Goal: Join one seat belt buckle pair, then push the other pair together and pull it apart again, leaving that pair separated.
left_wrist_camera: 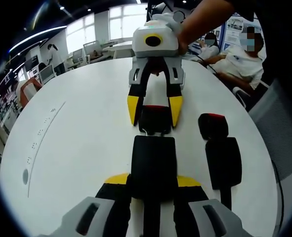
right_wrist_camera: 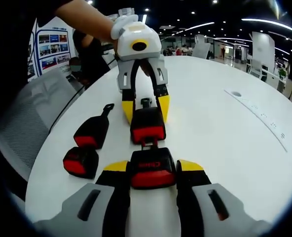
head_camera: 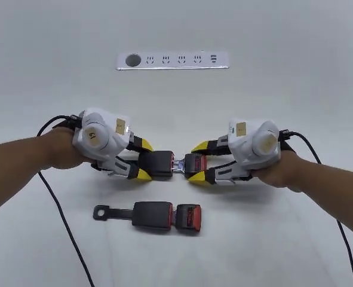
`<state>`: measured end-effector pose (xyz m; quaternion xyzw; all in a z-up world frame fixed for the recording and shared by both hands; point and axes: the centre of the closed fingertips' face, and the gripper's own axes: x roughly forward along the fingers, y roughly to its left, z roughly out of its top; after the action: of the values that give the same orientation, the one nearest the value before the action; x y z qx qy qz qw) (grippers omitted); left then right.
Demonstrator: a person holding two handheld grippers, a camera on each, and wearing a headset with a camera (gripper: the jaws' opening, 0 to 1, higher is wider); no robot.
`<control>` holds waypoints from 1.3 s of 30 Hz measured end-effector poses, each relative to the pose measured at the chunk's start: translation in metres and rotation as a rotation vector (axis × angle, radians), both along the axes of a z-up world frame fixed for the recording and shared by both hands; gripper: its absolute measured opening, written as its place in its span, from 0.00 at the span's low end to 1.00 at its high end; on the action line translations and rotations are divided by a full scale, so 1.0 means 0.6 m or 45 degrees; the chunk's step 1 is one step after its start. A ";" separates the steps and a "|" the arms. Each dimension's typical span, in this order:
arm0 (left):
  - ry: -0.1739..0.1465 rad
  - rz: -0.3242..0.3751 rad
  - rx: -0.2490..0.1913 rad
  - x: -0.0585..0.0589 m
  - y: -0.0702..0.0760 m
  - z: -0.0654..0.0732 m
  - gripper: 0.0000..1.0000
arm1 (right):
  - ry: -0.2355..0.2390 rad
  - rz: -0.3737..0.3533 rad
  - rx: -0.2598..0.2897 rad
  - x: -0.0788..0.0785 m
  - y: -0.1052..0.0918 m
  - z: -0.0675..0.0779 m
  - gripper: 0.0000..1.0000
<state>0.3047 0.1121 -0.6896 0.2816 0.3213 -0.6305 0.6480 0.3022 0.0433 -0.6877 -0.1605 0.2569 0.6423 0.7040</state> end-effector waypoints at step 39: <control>0.013 -0.013 0.025 -0.001 -0.005 -0.001 0.33 | -0.025 -0.075 -0.042 0.009 0.033 -0.007 0.34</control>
<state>0.3038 0.1093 -0.6903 0.2864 0.3295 -0.6320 0.6403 0.3074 0.0629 -0.6920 -0.1707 0.2652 0.6153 0.7224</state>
